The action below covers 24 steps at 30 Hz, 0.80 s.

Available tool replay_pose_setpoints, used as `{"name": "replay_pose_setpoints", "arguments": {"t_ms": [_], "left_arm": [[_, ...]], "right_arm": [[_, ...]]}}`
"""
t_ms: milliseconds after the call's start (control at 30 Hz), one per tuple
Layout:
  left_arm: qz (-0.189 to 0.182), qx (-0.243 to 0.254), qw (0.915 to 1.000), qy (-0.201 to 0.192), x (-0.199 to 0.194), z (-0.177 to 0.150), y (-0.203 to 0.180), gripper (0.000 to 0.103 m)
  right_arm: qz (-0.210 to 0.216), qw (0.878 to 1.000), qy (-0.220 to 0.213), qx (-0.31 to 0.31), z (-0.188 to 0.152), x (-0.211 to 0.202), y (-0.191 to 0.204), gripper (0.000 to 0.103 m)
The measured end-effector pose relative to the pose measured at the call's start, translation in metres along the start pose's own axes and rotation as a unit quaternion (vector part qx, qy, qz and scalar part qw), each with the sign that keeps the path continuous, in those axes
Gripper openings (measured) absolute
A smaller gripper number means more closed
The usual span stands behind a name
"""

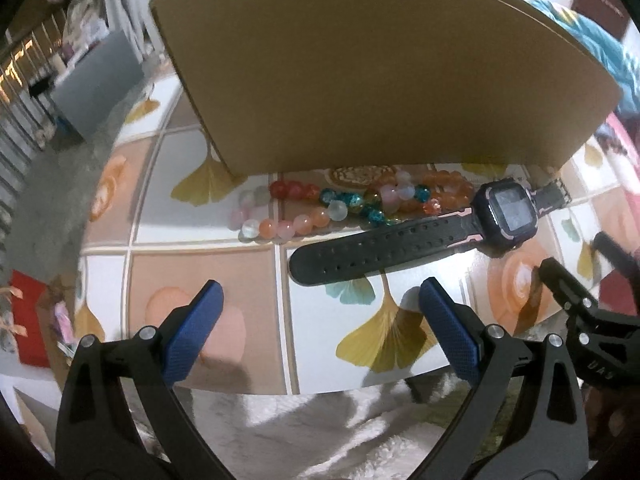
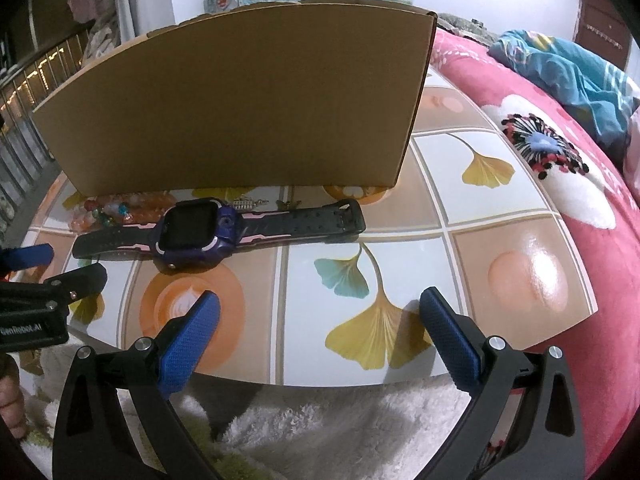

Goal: Organize jewelry

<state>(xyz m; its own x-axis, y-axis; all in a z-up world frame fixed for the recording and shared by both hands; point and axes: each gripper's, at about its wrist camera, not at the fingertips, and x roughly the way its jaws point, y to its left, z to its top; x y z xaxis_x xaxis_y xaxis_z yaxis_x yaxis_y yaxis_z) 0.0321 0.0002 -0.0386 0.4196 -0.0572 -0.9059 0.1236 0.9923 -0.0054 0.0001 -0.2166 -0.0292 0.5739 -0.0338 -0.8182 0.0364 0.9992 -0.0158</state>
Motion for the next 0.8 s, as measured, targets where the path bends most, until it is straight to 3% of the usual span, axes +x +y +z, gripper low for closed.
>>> {"name": "replay_pose_setpoints", "arguments": {"t_ms": [800], "left_arm": [[0.000, 0.028, 0.9995, -0.013, -0.0003, 0.0027, -0.0065, 0.096]], "right_arm": [[0.008, 1.000, -0.007, -0.007, 0.0000, 0.0024, -0.0030, 0.097]]}}
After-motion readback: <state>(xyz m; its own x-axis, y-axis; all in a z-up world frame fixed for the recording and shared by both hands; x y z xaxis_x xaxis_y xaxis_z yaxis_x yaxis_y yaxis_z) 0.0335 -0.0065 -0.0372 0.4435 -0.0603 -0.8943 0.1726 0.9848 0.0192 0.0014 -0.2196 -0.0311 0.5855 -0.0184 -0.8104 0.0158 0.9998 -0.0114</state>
